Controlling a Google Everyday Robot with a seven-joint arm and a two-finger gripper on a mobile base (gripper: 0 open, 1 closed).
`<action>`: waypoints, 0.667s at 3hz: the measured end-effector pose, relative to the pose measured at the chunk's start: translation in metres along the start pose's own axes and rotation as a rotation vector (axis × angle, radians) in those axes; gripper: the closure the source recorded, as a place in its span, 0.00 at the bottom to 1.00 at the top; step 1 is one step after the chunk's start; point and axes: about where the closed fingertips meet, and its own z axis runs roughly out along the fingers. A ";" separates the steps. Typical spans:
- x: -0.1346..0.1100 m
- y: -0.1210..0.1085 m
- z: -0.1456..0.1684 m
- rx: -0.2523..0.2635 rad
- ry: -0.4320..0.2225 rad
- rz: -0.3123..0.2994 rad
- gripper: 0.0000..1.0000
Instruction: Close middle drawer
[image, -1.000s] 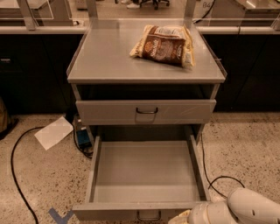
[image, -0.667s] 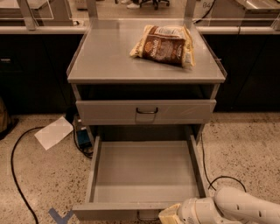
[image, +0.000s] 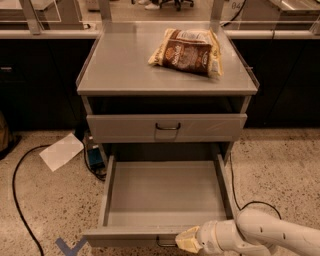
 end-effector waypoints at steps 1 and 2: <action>-0.003 -0.011 0.009 0.029 -0.011 -0.002 1.00; -0.011 -0.020 0.016 0.045 -0.028 -0.010 1.00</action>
Offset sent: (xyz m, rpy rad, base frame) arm 0.0953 0.0170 -0.0215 -0.0020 -0.1434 -0.1141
